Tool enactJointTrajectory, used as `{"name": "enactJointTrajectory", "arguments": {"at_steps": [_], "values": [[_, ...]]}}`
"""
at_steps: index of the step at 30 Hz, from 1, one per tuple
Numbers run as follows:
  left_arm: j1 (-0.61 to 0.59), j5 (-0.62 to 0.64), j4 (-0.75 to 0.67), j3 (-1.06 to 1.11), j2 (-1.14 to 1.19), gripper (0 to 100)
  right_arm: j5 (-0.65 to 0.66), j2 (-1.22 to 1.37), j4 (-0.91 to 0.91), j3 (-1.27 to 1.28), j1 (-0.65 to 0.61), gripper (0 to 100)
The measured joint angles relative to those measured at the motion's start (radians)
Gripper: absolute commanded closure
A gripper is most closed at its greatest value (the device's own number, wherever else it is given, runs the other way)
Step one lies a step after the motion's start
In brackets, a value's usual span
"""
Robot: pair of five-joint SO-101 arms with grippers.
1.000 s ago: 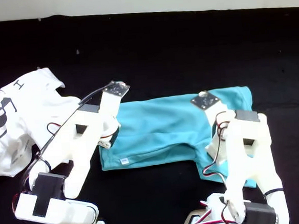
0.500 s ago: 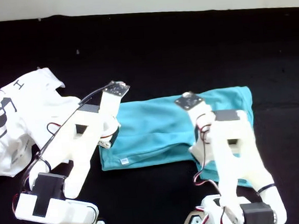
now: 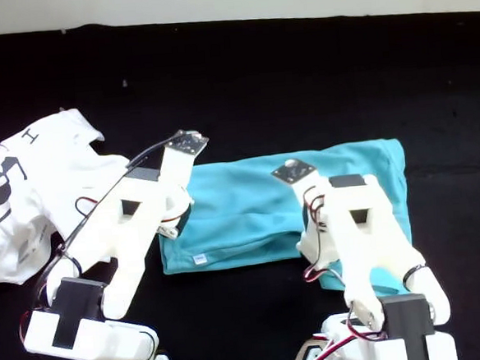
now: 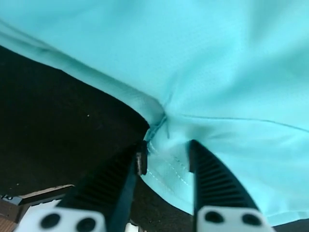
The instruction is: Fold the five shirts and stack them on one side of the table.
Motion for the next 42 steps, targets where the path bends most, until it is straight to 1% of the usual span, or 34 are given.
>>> {"name": "enactJointTrajectory", "arguments": {"at_steps": [3,9,11,18,23,27,31,32,36,37,42], "values": [[0.000,0.000,0.000,0.000,0.000,99,0.000,0.000,-0.003,-0.011,0.015,99.1],[0.000,0.000,0.000,0.000,0.000,99,0.005,-0.014,0.014,-0.075,0.135,99.3],[0.000,0.000,0.000,0.000,0.000,99,0.048,-0.044,0.043,-0.092,0.163,99.3],[0.000,0.000,0.000,0.000,0.000,99,0.169,-0.132,0.147,-0.095,0.183,99.3],[0.000,0.000,0.000,0.000,0.000,99,0.318,-0.140,0.226,-0.097,0.258,99.3],[0.000,0.000,0.000,0.000,0.000,99,0.405,-0.140,0.270,-0.097,0.324,99.3],[0.000,0.000,0.000,0.000,0.000,99,0.420,-0.140,0.273,-0.097,0.344,99.0],[0.000,0.000,0.000,0.000,0.000,99,0.420,-0.140,0.273,-0.097,0.344,97.5],[0.000,0.000,0.000,0.000,0.000,99,0.416,-0.140,0.273,-0.097,0.344,82.7],[0.000,0.000,0.000,0.000,0.000,99,0.399,-0.140,0.275,-0.097,0.344,80.6],[0.000,0.000,0.000,0.000,0.000,99,0.371,-0.195,0.310,-0.135,0.368,83.0]]}}
